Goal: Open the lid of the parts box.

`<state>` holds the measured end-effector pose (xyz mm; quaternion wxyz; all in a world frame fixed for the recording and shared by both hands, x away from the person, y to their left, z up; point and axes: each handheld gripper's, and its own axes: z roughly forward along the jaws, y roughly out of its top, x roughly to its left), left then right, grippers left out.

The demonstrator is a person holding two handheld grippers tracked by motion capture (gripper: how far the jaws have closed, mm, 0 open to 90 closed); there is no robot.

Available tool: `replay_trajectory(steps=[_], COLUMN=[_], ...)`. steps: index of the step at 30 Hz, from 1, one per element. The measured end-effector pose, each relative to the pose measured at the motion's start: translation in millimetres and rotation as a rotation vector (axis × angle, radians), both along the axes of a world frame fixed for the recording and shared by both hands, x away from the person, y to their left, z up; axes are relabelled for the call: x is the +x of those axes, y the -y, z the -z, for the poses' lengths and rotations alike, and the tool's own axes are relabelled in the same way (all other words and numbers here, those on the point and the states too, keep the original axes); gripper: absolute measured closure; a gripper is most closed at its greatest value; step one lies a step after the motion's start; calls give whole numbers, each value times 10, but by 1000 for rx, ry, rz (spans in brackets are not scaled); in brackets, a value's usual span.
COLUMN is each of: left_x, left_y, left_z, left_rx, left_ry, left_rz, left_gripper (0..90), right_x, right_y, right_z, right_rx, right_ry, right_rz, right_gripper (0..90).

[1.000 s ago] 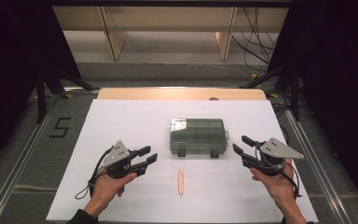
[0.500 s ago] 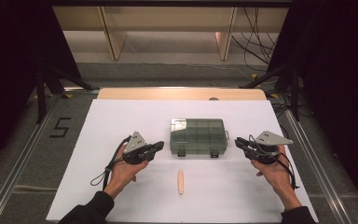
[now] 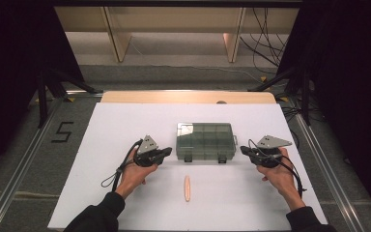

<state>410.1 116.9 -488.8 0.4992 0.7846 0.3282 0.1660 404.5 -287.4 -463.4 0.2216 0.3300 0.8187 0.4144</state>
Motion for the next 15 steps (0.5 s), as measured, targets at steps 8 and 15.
replay_trajectory(steps=[8,15], left_x=[7,13], left_y=[54,94], left_z=[32,26], left_rx=[20,22], left_ry=[-5,-11], left_rz=[33,42], left_gripper=[899,898], right_x=[38,55], right_y=[-60,-110], right_z=[81,104], right_rx=[-39,-44], right_ry=[-33,-43], right_rz=[-31,-48], right_gripper=[900,900])
